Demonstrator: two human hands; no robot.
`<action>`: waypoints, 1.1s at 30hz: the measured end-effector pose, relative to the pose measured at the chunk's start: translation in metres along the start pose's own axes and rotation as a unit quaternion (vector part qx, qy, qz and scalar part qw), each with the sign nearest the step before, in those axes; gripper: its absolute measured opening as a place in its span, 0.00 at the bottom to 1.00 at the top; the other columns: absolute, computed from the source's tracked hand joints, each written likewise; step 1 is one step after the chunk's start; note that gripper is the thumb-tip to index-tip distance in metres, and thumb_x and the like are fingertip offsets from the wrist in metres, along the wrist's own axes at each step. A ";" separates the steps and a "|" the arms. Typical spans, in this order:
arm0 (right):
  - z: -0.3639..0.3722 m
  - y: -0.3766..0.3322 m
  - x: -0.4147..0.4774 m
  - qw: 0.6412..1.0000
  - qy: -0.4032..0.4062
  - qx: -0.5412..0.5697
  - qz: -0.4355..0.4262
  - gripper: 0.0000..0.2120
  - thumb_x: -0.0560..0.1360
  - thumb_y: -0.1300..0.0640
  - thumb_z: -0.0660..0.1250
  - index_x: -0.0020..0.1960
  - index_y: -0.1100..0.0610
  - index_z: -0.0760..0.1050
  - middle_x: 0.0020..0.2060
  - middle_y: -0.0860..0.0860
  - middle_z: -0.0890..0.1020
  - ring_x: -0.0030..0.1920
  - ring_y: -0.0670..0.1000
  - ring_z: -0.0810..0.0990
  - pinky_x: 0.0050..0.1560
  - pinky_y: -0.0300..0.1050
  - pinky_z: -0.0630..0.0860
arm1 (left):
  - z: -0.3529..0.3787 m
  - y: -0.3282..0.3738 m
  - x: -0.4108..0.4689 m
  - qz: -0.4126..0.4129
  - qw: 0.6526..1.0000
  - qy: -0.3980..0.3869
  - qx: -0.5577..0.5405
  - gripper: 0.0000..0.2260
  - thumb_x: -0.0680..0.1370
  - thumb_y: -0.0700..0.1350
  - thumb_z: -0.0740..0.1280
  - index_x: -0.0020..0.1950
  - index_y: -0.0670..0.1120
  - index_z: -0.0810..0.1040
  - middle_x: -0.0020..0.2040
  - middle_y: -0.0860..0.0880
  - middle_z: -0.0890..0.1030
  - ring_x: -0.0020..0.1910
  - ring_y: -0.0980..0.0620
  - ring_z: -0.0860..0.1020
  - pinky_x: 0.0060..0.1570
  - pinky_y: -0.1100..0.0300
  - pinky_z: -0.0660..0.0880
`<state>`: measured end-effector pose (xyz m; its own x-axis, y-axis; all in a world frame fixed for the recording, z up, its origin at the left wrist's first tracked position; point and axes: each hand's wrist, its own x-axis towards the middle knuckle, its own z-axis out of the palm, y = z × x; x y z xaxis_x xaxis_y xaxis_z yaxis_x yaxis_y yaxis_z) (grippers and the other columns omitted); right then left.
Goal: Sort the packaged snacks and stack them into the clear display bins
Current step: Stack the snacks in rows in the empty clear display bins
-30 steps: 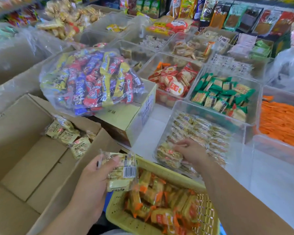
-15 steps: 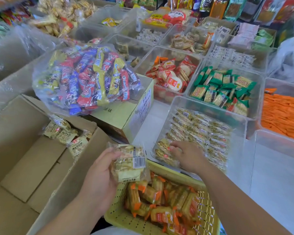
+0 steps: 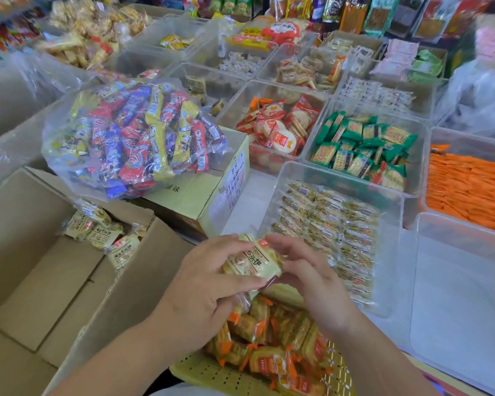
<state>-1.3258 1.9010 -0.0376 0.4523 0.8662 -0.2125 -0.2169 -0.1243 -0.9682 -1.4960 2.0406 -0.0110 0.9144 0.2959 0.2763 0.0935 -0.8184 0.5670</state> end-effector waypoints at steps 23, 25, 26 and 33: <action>-0.078 0.008 0.024 0.958 0.225 -0.175 0.019 0.07 0.76 0.57 0.74 0.48 0.46 0.79 0.45 0.47 0.85 0.45 0.53 0.82 0.43 0.54 0.80 | 0.041 -0.031 0.025 -0.219 0.928 -0.298 0.052 0.33 0.81 0.64 0.62 0.82 0.65 0.50 0.84 0.56 0.47 0.83 0.51 0.49 0.79 0.48 0.51; -0.080 0.008 0.038 0.933 0.250 -0.259 -0.005 0.08 0.75 0.53 0.75 0.46 0.42 0.77 0.41 0.40 0.83 0.39 0.42 0.79 0.36 0.40 0.73 | 0.051 -0.032 0.024 -0.190 0.917 -0.331 0.118 0.33 0.80 0.68 0.59 0.82 0.65 0.48 0.85 0.52 0.44 0.83 0.47 0.48 0.80 0.44 0.47; -0.078 0.007 0.045 0.921 0.246 -0.302 -0.021 0.10 0.75 0.52 0.75 0.45 0.41 0.75 0.41 0.39 0.82 0.40 0.39 0.79 0.35 0.34 0.70 | 0.055 -0.032 0.024 -0.189 0.914 -0.335 0.130 0.33 0.80 0.69 0.58 0.82 0.66 0.48 0.85 0.50 0.45 0.83 0.47 0.49 0.80 0.42 0.47; -0.042 0.028 0.085 0.860 0.060 -0.506 0.002 0.14 0.78 0.53 0.69 0.63 0.50 0.77 0.58 0.50 0.79 0.57 0.53 0.77 0.53 0.46 0.76 | 0.059 -0.037 0.023 -0.185 0.912 -0.331 0.155 0.34 0.79 0.70 0.57 0.82 0.65 0.50 0.84 0.50 0.52 0.82 0.47 0.53 0.79 0.43 0.49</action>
<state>-1.2569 1.9505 -0.0887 0.5522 0.8163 -0.1693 0.6186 -0.5373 -0.5733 -1.4553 2.0486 -0.0717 0.8253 0.3021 -0.4772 0.4576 -0.8528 0.2516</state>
